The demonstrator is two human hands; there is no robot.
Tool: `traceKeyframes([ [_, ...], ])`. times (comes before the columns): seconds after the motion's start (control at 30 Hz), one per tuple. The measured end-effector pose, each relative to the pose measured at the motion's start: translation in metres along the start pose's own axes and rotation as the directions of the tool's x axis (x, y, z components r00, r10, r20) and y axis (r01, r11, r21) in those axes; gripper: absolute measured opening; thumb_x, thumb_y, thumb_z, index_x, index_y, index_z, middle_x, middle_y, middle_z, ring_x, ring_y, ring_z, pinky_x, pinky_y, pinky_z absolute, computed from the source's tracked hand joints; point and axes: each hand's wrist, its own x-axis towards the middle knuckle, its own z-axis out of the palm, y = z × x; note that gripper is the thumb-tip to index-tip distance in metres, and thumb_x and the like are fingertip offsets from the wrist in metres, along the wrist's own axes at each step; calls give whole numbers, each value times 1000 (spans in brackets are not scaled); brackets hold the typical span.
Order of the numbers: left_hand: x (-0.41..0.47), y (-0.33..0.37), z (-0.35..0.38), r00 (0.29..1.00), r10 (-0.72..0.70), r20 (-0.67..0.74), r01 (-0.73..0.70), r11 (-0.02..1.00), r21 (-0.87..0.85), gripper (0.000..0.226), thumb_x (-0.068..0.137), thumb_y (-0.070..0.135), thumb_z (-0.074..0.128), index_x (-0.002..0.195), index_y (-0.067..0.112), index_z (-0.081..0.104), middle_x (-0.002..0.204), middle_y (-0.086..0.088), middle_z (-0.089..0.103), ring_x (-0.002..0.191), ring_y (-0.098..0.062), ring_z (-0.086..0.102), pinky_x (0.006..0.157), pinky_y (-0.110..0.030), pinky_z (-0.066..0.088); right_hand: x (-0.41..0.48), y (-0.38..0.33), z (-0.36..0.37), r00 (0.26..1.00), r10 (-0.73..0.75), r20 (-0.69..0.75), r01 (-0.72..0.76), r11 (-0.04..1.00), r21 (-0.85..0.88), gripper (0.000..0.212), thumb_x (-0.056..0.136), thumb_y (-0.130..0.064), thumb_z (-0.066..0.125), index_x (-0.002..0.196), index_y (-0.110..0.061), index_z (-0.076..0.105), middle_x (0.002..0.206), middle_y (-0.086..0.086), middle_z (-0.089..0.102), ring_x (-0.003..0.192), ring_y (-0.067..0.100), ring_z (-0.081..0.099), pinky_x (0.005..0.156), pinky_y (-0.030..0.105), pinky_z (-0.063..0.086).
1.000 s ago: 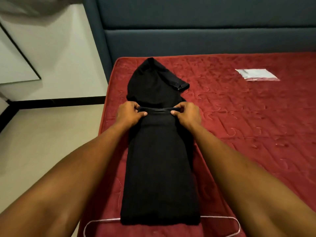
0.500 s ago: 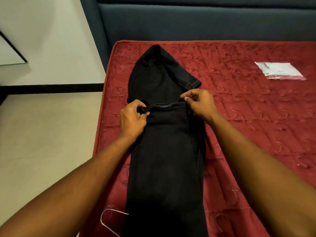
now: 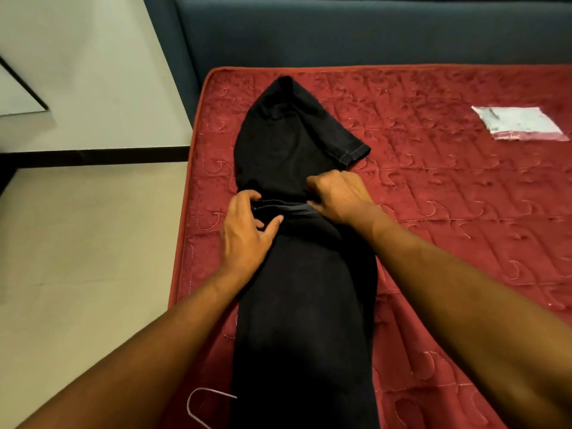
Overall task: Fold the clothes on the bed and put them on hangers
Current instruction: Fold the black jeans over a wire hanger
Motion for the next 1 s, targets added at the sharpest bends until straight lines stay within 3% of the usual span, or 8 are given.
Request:
traceKeyframes([
  [0.13,-24,15,6,978,209,1,-209,977,48,42,86,15,75,121,7,52,121,-10,48,97,-20,57,75,-36,58,1,21,-16,988,125,-85,-112,983,145,23,88,-45,68,103,-28,72,98,0,74,99,31,69,72,36,50],
  [0.2,-28,19,14,903,348,253,-391,908,147,36,93,28,65,121,7,59,121,-13,53,106,-29,56,88,-45,52,3,28,-18,984,157,-88,-138,970,198,24,88,-48,71,103,-30,73,95,-1,74,98,30,69,74,37,52],
  [0.37,-12,28,49,787,142,601,-517,684,515,72,92,77,27,150,36,41,164,-11,25,127,-35,36,92,-52,41,1,28,-19,947,147,-284,-92,976,198,28,89,-49,65,101,-26,74,95,-3,73,93,24,69,69,37,54],
  [0.57,-1,28,53,733,51,679,-547,638,542,74,94,77,16,151,37,40,145,-8,44,123,-33,38,95,-51,36,-20,16,-18,987,14,-159,45,930,364,31,82,-56,66,96,-29,74,80,-10,67,74,10,65,65,33,53],
  [0.73,-8,-8,8,810,263,524,-463,835,297,46,90,27,45,121,8,73,125,-13,70,117,-31,65,103,-39,49,-63,-4,4,993,109,38,-116,926,359,24,85,-36,63,105,-24,65,90,-3,73,87,27,70,71,37,55],
  [0.83,-8,-13,-17,904,281,323,-383,867,319,29,80,17,52,90,7,77,92,-11,74,85,-30,71,79,-38,56,-69,-8,3,976,182,116,-212,917,339,15,85,-32,63,94,-23,70,90,-2,73,87,26,70,69,34,53],
  [0.9,8,1,-25,920,359,155,-391,857,335,17,81,17,56,80,8,70,79,-9,66,72,-29,61,64,-41,50,-56,-6,-11,956,293,-1,-274,896,351,20,85,-38,60,86,-21,71,77,-2,72,76,26,69,62,32,51],
  [1.0,49,24,-27,895,432,111,-442,826,351,21,88,21,61,103,9,69,101,-10,61,94,-30,55,77,-41,46,-23,0,-37,810,506,-297,-345,820,456,28,88,-41,63,78,-16,70,69,3,71,69,31,69,60,33,47],
])
